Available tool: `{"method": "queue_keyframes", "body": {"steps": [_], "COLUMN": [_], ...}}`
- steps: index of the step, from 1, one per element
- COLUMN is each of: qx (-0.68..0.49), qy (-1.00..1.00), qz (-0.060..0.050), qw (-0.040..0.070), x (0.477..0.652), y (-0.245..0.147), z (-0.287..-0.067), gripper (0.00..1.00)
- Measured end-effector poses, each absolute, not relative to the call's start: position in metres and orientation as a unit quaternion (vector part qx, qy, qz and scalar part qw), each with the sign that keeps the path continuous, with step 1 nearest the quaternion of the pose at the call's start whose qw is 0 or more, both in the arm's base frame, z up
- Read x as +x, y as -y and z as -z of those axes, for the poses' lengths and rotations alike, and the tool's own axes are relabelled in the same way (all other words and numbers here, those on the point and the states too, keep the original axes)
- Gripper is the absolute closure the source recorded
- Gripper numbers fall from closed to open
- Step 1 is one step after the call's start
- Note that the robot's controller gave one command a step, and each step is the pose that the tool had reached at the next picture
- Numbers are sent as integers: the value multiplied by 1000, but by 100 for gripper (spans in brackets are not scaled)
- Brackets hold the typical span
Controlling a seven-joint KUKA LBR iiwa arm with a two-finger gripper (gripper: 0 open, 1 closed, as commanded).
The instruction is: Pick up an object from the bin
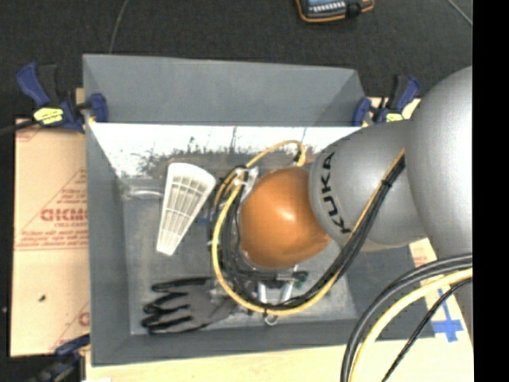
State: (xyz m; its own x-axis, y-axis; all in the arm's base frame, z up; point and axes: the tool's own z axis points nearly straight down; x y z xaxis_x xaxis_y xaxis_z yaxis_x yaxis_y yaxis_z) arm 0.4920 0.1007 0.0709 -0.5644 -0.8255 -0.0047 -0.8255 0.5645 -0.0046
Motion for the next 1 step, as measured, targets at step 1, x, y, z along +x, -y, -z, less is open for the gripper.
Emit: {"method": "queue_keyframes", "body": {"steps": [1], "qx": [-460], "qy": [-888], "qz": [1], "qw": [5], "x": [493], "y": [-99], "z": [-91], "gripper": [100]}}
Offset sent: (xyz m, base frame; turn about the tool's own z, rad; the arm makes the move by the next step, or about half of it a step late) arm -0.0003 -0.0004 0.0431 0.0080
